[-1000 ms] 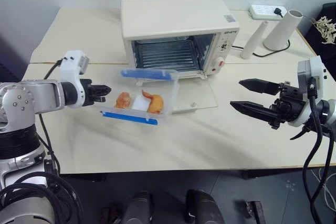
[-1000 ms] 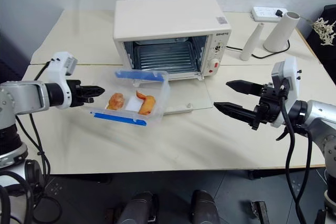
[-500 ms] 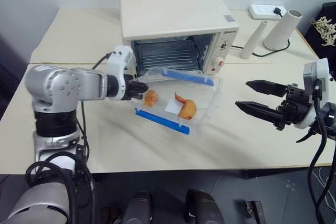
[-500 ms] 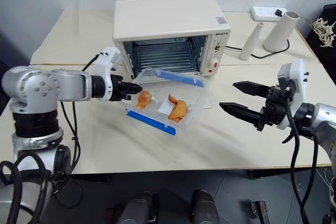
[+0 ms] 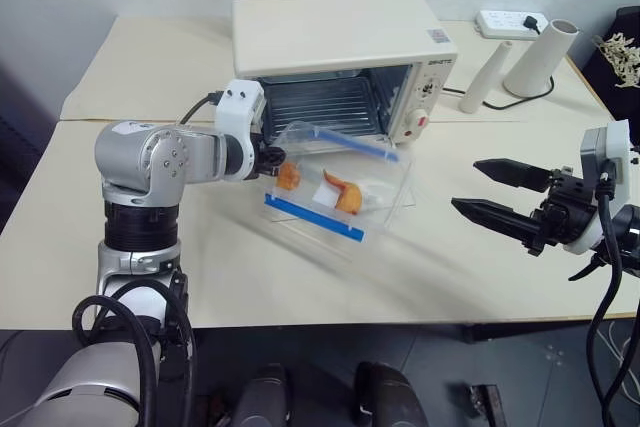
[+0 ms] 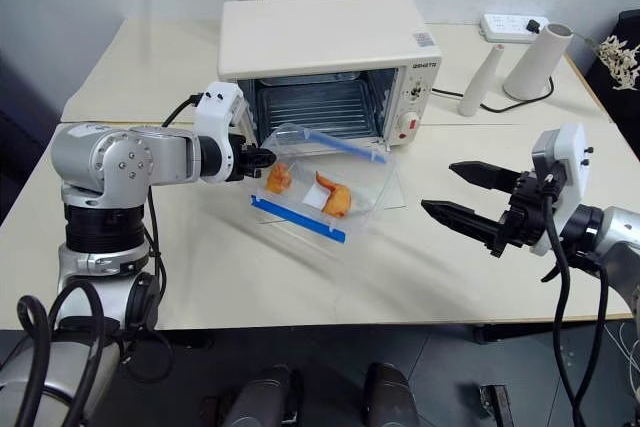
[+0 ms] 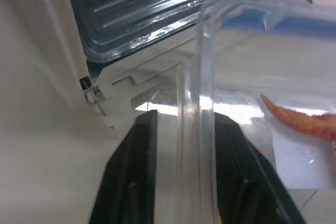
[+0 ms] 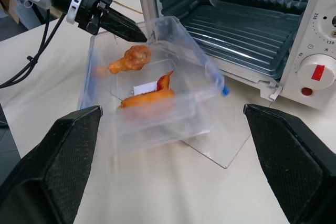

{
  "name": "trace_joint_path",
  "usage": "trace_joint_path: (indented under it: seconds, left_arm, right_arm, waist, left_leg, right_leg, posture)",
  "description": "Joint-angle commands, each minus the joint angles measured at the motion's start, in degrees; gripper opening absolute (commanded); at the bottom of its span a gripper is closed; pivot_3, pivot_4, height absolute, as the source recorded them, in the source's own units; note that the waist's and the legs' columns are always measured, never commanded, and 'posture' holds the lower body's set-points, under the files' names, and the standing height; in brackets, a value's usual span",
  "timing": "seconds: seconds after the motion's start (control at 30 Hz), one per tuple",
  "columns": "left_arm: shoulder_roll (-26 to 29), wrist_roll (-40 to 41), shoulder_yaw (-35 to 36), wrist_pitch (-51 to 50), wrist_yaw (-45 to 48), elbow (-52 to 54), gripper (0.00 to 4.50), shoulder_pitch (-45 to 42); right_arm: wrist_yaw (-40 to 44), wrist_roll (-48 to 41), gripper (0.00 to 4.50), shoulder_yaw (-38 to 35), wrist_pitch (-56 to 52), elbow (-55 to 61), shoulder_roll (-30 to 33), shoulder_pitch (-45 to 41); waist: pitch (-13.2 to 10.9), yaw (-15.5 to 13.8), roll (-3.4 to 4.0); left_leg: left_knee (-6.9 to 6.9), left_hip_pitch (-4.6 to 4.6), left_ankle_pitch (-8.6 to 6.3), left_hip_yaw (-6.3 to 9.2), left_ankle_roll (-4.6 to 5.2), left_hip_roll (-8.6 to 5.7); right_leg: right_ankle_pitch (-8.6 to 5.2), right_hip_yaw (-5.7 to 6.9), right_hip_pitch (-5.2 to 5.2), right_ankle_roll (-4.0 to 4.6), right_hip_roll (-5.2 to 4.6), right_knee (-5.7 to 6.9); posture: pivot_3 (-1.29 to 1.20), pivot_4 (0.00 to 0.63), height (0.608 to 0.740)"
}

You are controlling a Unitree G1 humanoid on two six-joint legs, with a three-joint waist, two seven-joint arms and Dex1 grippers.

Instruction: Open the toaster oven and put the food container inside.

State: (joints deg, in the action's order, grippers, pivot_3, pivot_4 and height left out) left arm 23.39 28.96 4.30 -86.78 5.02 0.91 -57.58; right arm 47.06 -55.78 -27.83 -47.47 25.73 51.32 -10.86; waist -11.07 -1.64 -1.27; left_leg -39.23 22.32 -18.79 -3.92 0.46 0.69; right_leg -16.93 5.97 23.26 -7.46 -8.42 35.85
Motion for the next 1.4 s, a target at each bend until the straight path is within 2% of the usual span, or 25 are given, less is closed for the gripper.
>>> trace_joint_path:
  seconds: [0.03, 0.1, 0.23, 0.5, 0.67, 0.7, 0.8, 0.9, 1.07, 1.2, 1.3, 1.4]
  left_arm:
    - [-0.26, -0.06, 2.59, 0.58, 1.63, 3.63, 2.51, 0.33]
    - [-0.17, 0.71, 4.45, 1.00, 2.88, 5.28, 3.12, 0.66]
    - [0.22, 0.38, 7.51, 0.97, 3.54, 7.68, 3.12, 1.40]
    - [1.81, 0.19, 8.55, 5.07, 6.21, 9.28, 3.12, 1.58]
    - [4.46, 3.97, 12.57, 9.65, 13.23, 8.63, 3.12, 1.11]
    - [5.30, 5.24, 14.04, 10.88, 15.42, 7.98, 2.94, 1.12]
    - [9.52, 12.41, 17.49, 12.69, 26.49, 7.26, 2.26, 1.83]
    - [14.68, 20.09, 18.66, 11.74, 37.93, 7.64, 1.39, 3.45]
    - [24.81, 25.36, 12.93, 12.61, 54.91, 8.17, 0.00, 9.83]
    - [36.51, 19.49, 2.31, 24.30, 73.45, 11.82, 0.00, 19.00]
    - [39.34, 13.46, -3.93, 33.04, 77.94, 11.30, 0.00, 21.32]
    - [37.80, 8.12, -8.39, 39.95, 78.91, 8.53, 0.00, 20.66]
  right_arm:
    - [1.00, -0.11, 4.50, -1.51, 1.13, 0.75, 1.67, -0.11]
    - [1.40, 0.07, 4.50, -1.67, 1.00, 0.63, 2.15, -0.01]
    - [1.86, 0.09, 4.50, -1.76, 0.86, 0.18, 2.80, -0.09]
    - [1.93, 1.62, 4.50, 0.69, 1.41, -1.14, 2.82, -2.30]
    - [1.06, 0.51, 4.50, -0.18, 0.06, -1.58, 3.27, -4.51]
    - [0.92, -0.54, 4.50, -0.72, -0.64, -1.14, 3.42, -4.75]
    - [0.40, -5.57, 3.92, -2.57, -3.15, 1.23, 3.90, -4.92]
    - [-0.74, -11.92, 2.96, -4.28, -5.61, 3.97, 4.40, -4.70]
    - [-2.01, -20.47, 1.30, -4.56, -7.89, 9.87, 5.48, -1.62]
    - [-3.78, -25.70, 0.01, -1.59, -8.54, 14.77, 6.22, 1.10]
    - [-4.11, -26.97, 0.01, 0.92, -8.55, 17.03, 6.90, 2.87]
    - [-3.00, -21.70, 0.01, 7.03, -7.41, 19.15, 6.69, 3.61]
  waist:
    - [0.00, 0.03, 0.00]
    - [0.00, 0.05, 0.00]
    - [0.00, 0.10, 0.00]
    - [0.00, 0.02, 0.00]
    - [0.00, 0.10, 0.00]
    - [0.00, 0.12, 0.00]
    - [0.00, 0.32, 0.00]
    - [0.00, 0.30, 0.01]
    - [0.00, 0.22, 0.01]
    - [0.00, 0.28, 0.01]
    - [-0.02, 0.14, 0.03]
    - [-0.02, -0.07, 0.03]
  left_leg:
    - [0.00, 0.00, 0.00, 0.00, 0.00, 0.00]
    - [0.00, 0.01, 0.00, 0.01, 0.00, 0.00]
    - [0.01, 0.01, 0.00, 0.01, 0.00, 0.01]
    - [0.00, 0.02, 0.00, 0.02, 0.00, -0.01]
    - [0.00, 0.02, 0.00, 0.01, 0.00, 0.00]
    - [0.00, 0.03, 0.00, 0.01, 0.00, 0.00]
    - [0.03, 0.01, 0.00, 0.01, 0.00, 0.02]
    - [0.04, 0.02, 0.00, 0.01, -0.01, 0.04]
    - [0.02, -0.01, 0.00, 0.02, -0.01, 0.04]
    - [0.01, -0.05, 0.00, 0.01, 0.02, 0.03]
    - [0.08, -0.07, 0.00, -0.04, 0.01, 0.04]
    - [0.03, -0.06, -0.02, 0.03, 0.06, 0.02]
  right_leg:
    - [0.00, 0.00, 0.00, 0.00, 0.00, 0.00]
    - [0.00, 0.00, 0.01, 0.00, 0.00, 0.00]
    - [0.00, 0.02, 0.01, 0.00, 0.00, -0.01]
    - [0.00, 0.01, 0.00, 0.00, -0.01, -0.01]
    - [0.00, 0.02, 0.01, 0.00, -0.01, -0.01]
    - [0.00, 0.02, 0.01, 0.00, -0.01, -0.01]
    - [0.00, 0.04, 0.02, 0.00, 0.01, -0.01]
    - [0.00, 0.04, 0.05, 0.00, 0.03, -0.01]
    - [0.00, 0.05, -0.02, 0.01, 0.03, -0.02]
    - [0.00, 0.03, -0.10, 0.01, 0.03, -0.11]
    - [-0.03, 0.03, -0.10, 0.06, 0.05, -0.15]
    - [-0.03, 0.07, -0.25, 0.06, 0.05, -0.26]
  posture:
    - [0.00, 0.150, 0.740]
    - [0.00, 0.150, 0.740]
    - [0.00, 0.150, 0.740]
    - [0.00, 0.150, 0.740]
    - [0.00, 0.150, 0.740]
    - [0.00, 0.150, 0.740]
    - [0.00, 0.150, 0.740]
    - [0.00, 0.150, 0.740]
    - [0.00, 0.150, 0.740]
    - [0.00, 0.150, 0.740]
    - [0.00, 0.150, 0.740]
    - [0.00, 0.150, 0.740]
